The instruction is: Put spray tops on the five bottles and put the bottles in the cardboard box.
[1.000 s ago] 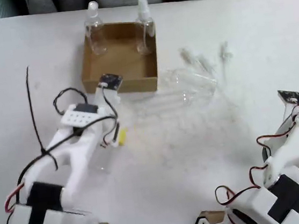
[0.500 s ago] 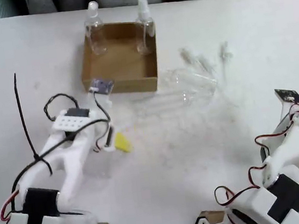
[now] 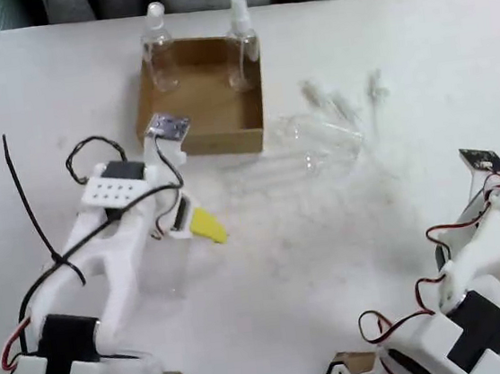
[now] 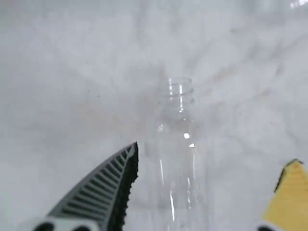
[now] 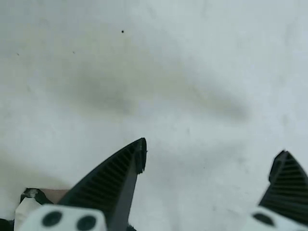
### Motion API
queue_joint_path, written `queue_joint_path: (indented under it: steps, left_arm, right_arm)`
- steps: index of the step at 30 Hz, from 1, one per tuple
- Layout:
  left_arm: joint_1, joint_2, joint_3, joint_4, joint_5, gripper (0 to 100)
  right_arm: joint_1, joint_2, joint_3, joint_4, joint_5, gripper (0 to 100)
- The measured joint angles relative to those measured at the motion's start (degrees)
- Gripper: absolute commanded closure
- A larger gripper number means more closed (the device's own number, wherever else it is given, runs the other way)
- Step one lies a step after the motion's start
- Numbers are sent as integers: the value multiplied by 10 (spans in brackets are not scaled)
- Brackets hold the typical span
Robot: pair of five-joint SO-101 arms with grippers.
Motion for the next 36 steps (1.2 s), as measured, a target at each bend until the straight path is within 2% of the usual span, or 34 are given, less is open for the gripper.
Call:
queue_joint_path:
  steps: [6,23,31,36]
  left_arm:
    - [0,0,0,2,-27,634]
    - [-4,3,-26,18,-29,634]
    - [-4,103,-78,32,-23,638]
    - [-4,111,-79,34,-21,639]
  right_arm:
    - [0,0,0,0,0,633]
    - [0,0,0,0,0,633]
    - [0,0,0,0,0,633]
    - [0,0,0,0,0,633]
